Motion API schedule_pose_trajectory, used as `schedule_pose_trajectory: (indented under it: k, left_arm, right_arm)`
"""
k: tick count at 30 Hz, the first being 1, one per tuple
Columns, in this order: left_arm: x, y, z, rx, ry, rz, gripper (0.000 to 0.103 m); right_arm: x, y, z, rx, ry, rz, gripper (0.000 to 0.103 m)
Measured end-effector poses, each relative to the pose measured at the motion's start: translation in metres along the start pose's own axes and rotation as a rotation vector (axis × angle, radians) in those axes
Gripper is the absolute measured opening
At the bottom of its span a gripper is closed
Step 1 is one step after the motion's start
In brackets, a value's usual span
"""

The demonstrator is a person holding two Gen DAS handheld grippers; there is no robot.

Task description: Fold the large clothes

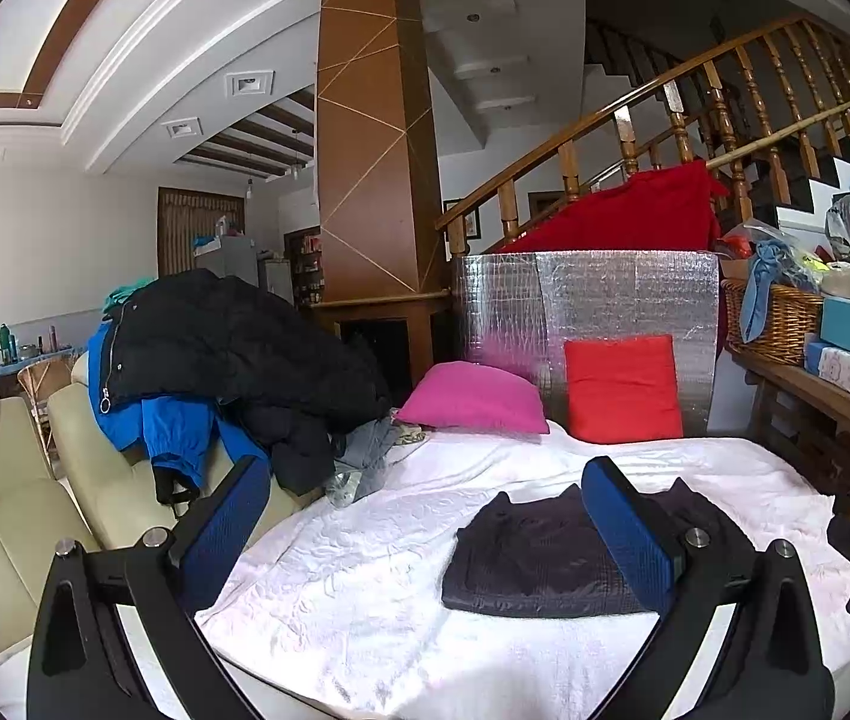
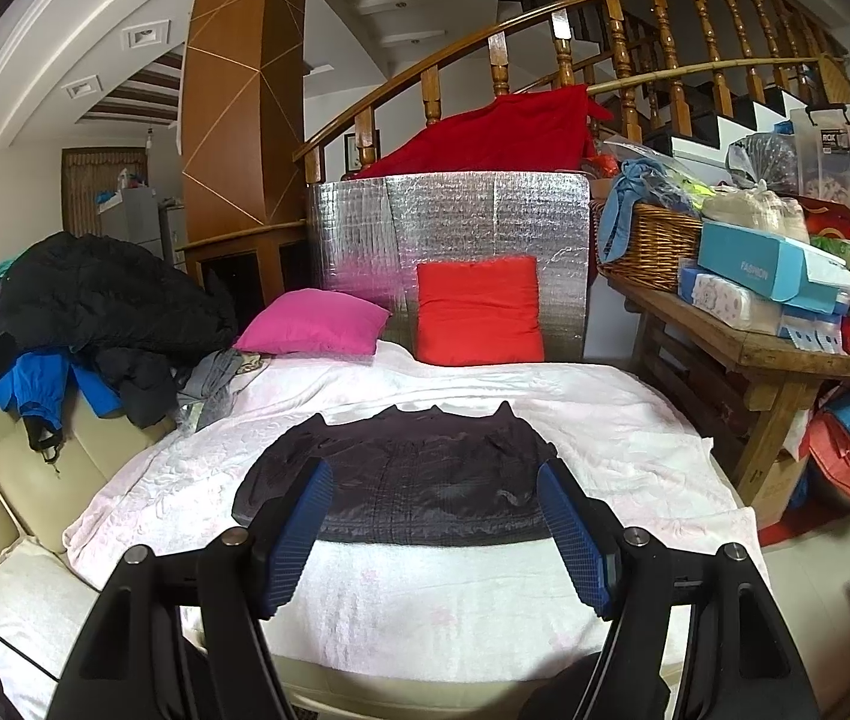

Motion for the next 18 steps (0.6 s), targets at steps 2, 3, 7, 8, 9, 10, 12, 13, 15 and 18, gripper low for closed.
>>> schedule_pose_trajectory:
  k: [2,3,7,8,9,10,12,13,15,18]
  left_arm:
    - [0.0004,0.0000,-0.0006,-0.003,0.004,0.001,0.103]
    - [0.0009,0.0003,-0.0009,-0.003,0.003,0.001,0.103]
    - [0.0013,0.0023,-0.0021,0.002,0.002,-0.005,0.103]
    - [0.0015,0.0026,-0.0025,-0.002,0.003,-0.005,0.103]
    - [0.0015,0.0024,-0.0030,-0.001,0.002,-0.005,0.103]
    - [0.0014,0.0024,-0.0039,0.000,-0.001,-0.006,0.103]
    - [0.0006,0.0022,-0.0051,-0.003,-0.004,-0.005,0.103]
    - [0.0003,0.0021,-0.0052,-0.005,-0.004,-0.005,0.103]
    - [-0.0002,0.0012,-0.0051,-0.002,-0.005,-0.004,0.103]
    - [0.0003,0.0004,-0.0046,-0.001,0.000,-0.001,0.103]
  right_arm:
    - [-0.0004,0.0014,0.0006,-0.001,0.008,-0.003,0.075]
    - [-0.0001,0.0024,0.0007,-0.001,0.011,-0.008,0.075]
    - [-0.0005,0.0018,0.0010,0.005,0.011,-0.010,0.075]
    - [-0.0011,0.0011,0.0010,0.006,0.011,-0.009,0.075]
    - [-0.0014,0.0003,0.0008,0.004,0.010,-0.007,0.075]
    - [-0.0015,-0.0002,0.0008,0.004,0.011,-0.006,0.075]
    - [-0.0013,0.0009,0.0012,0.005,0.008,-0.010,0.075]
    - [-0.0009,0.0005,0.0012,0.005,0.006,-0.013,0.075]
    - [-0.0015,0.0005,0.0039,0.004,0.010,-0.013,0.075]
    - [-0.0026,-0.0008,0.0069,0.004,0.011,-0.010,0.075]
Point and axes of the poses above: each gripper's, at about its wrist camera, not at the fingertips, and y roughly the way its jaws point, z to its right, x to its underside, the point moved 7 cm from there along y, roughly the way its jaws point, and after that the axes turned 6 degrees about -z, right-handed, at the moved point
